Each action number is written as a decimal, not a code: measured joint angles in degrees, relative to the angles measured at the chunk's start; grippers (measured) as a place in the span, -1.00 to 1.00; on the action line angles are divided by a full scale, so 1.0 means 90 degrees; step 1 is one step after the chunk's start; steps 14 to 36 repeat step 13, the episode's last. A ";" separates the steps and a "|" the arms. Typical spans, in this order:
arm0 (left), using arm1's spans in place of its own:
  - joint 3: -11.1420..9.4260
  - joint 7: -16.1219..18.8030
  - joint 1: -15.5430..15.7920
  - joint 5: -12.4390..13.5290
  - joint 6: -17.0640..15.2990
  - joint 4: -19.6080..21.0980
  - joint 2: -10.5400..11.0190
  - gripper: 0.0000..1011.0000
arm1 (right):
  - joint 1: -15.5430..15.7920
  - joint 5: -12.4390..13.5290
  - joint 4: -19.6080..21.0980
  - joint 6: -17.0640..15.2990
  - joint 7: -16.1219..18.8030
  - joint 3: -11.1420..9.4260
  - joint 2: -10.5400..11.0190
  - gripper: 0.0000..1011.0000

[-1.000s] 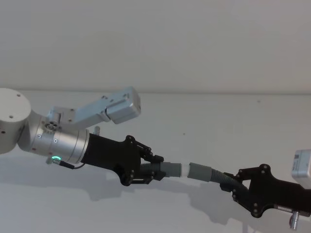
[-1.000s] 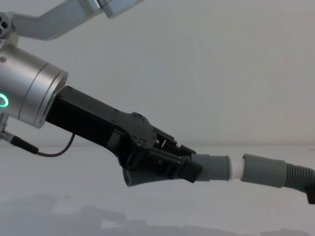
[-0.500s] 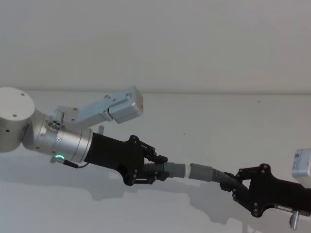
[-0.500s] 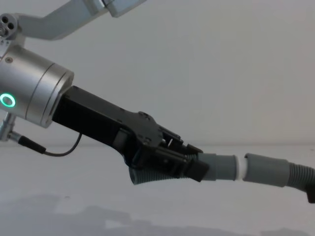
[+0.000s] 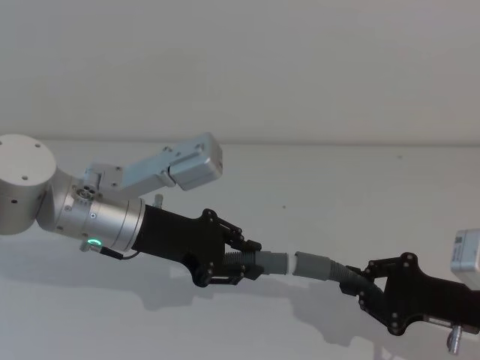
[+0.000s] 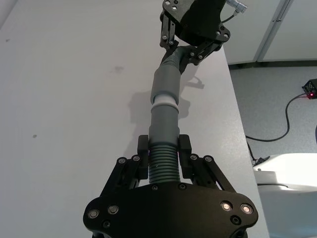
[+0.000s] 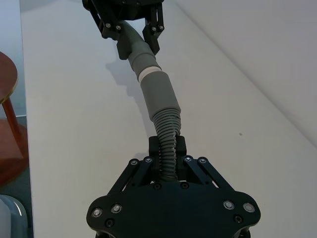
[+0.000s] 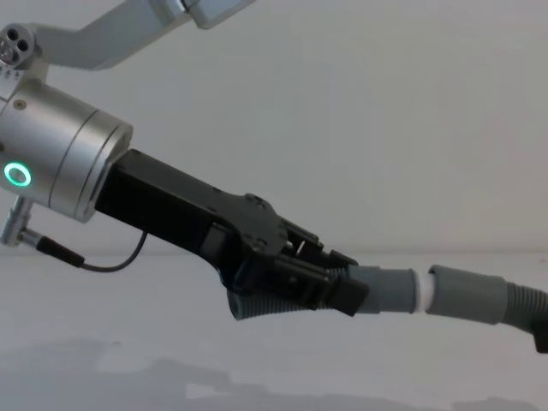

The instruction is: Use both hands to pick up one end of the pipe from the table, align the ends, and insert them.

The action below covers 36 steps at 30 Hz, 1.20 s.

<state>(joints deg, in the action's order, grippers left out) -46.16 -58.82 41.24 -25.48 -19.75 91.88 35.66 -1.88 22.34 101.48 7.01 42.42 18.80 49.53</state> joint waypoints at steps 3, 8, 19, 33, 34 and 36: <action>-0.0002 -0.0004 0.0002 -0.0002 0.0004 -0.0004 -0.0004 -0.33 | -0.0002 0.0003 0.0002 0.0000 0.0000 0.0002 0.0001 -0.69; -0.0005 -0.0007 0.0004 -0.0006 0.0010 -0.0008 -0.0007 -0.33 | -0.0004 0.0007 0.0005 0.0000 0.0001 0.0004 0.0001 -0.69; -0.0009 -0.0011 0.0007 -0.0009 0.0014 -0.0011 -0.0010 -0.33 | -0.0004 0.0009 0.0007 0.0000 0.0001 0.0004 0.0001 -0.69; -0.0009 -0.0011 0.0007 -0.0009 0.0014 -0.0011 -0.0010 -0.33 | -0.0004 0.0009 0.0007 0.0000 0.0001 0.0004 0.0001 -0.69; -0.0009 -0.0011 0.0007 -0.0009 0.0014 -0.0011 -0.0010 -0.33 | -0.0004 0.0009 0.0007 0.0000 0.0001 0.0004 0.0001 -0.69; -0.0009 -0.0011 0.0007 -0.0009 0.0014 -0.0011 -0.0010 -0.33 | -0.0004 0.0009 0.0007 0.0000 0.0001 0.0004 0.0001 -0.69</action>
